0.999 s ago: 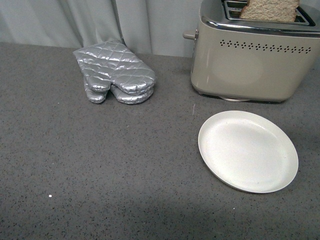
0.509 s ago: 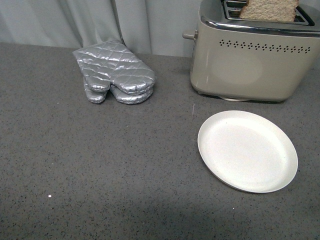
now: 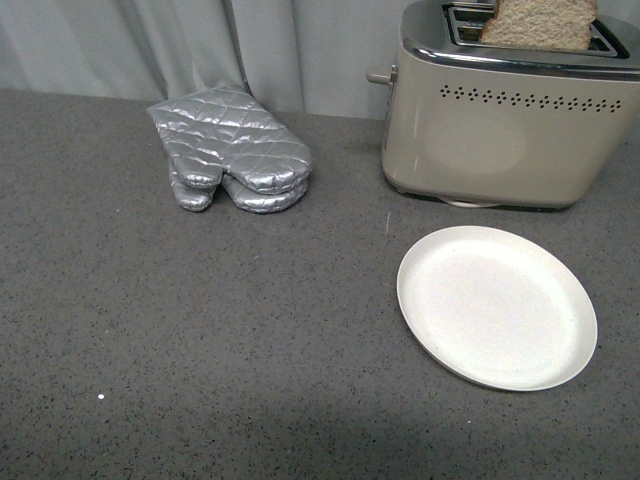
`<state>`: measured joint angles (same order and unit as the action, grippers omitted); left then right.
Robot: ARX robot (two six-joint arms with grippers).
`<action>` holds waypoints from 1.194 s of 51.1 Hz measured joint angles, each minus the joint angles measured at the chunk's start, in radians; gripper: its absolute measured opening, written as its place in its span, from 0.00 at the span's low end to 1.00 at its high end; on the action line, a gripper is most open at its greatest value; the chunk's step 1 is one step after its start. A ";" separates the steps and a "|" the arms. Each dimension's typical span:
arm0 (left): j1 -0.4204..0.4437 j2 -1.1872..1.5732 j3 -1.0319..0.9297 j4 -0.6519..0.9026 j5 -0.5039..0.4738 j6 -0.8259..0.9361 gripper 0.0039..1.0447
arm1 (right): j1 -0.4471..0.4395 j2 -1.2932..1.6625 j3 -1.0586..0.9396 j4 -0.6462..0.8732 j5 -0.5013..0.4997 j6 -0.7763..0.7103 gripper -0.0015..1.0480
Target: Put bread into toaster
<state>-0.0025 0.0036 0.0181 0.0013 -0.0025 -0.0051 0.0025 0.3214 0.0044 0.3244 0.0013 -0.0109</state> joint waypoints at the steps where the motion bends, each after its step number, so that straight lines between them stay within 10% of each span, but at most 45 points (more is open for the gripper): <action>1: 0.000 0.000 0.000 0.000 0.000 0.000 0.94 | 0.000 -0.011 0.000 -0.011 0.000 0.000 0.01; 34: 0.000 0.000 0.000 -0.001 0.000 0.000 0.94 | 0.000 -0.316 0.001 -0.323 0.000 0.000 0.01; 61: 0.000 0.000 0.000 -0.001 0.000 0.000 0.94 | 0.000 -0.317 0.001 -0.323 0.000 0.002 0.92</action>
<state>-0.0025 0.0032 0.0181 0.0006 -0.0025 -0.0048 0.0025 0.0040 0.0051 0.0017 0.0013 -0.0090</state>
